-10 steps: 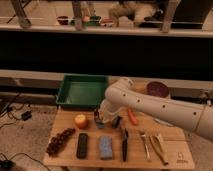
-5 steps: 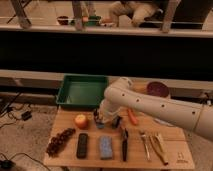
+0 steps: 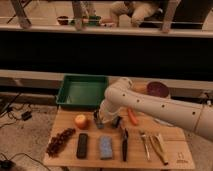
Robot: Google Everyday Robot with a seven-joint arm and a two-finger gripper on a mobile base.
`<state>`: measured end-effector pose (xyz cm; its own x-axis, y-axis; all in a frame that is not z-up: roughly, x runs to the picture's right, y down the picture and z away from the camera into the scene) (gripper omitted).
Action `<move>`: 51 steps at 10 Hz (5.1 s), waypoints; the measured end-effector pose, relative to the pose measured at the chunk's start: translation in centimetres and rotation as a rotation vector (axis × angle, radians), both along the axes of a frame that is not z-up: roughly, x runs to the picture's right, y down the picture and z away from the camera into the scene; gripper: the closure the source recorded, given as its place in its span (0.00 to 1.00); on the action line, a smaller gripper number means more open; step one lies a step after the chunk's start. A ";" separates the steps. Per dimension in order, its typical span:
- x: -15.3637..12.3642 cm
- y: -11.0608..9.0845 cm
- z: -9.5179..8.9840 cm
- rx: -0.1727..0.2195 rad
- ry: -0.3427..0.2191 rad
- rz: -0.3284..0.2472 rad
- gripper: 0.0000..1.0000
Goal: Stack cups into tray
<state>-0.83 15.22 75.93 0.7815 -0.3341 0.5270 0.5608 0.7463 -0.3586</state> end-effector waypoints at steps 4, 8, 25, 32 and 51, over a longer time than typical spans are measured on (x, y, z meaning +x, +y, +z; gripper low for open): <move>0.1 0.0 0.0 0.000 0.001 0.001 0.20; 0.1 0.0 0.0 0.000 0.001 0.001 0.20; 0.0 0.0 0.0 0.000 0.000 0.000 0.20; 0.6 0.4 -0.3 0.015 0.023 -0.019 0.20; 2.0 5.2 1.4 -0.061 0.057 -0.040 0.20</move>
